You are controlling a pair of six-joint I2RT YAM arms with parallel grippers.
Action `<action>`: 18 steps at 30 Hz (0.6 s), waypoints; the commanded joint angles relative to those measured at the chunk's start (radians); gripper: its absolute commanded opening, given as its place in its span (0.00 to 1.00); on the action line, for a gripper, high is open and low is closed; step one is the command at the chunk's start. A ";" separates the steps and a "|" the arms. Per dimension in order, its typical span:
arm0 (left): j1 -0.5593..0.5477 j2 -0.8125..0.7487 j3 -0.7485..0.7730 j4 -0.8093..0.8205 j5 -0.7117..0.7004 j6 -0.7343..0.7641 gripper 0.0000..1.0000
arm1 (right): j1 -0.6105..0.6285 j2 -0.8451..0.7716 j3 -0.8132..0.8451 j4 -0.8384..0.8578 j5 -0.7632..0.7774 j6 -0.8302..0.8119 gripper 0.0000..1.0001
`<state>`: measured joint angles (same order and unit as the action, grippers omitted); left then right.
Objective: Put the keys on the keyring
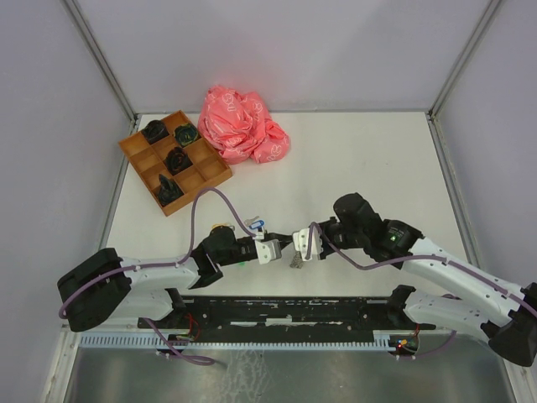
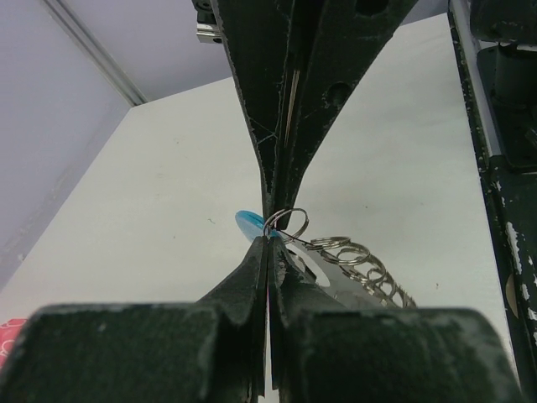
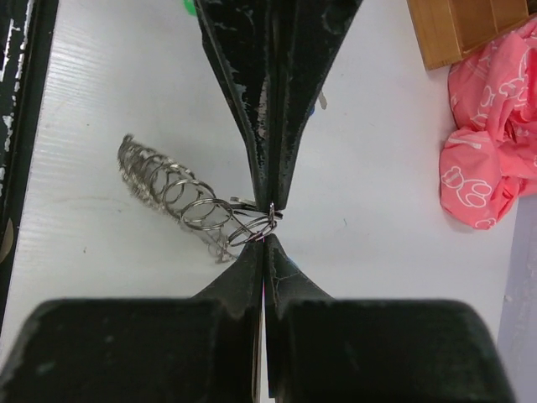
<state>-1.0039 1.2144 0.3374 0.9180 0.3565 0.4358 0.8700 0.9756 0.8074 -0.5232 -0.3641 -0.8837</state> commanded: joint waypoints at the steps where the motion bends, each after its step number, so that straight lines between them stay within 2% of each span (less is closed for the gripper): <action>1: -0.006 -0.015 0.009 0.092 -0.017 -0.004 0.03 | 0.002 -0.021 -0.013 0.096 0.047 0.074 0.01; 8: -0.006 -0.001 0.011 0.107 -0.035 -0.032 0.03 | 0.000 -0.013 -0.029 0.132 0.040 0.125 0.01; 12: -0.006 -0.001 0.014 0.107 -0.070 -0.051 0.03 | 0.000 -0.013 -0.028 0.133 0.098 0.154 0.01; 18: -0.006 0.004 0.012 0.102 -0.130 -0.095 0.03 | -0.002 -0.039 -0.031 0.124 0.185 0.233 0.13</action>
<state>-1.0058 1.2171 0.3370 0.9344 0.2813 0.3996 0.8696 0.9672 0.7765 -0.4377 -0.2474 -0.7284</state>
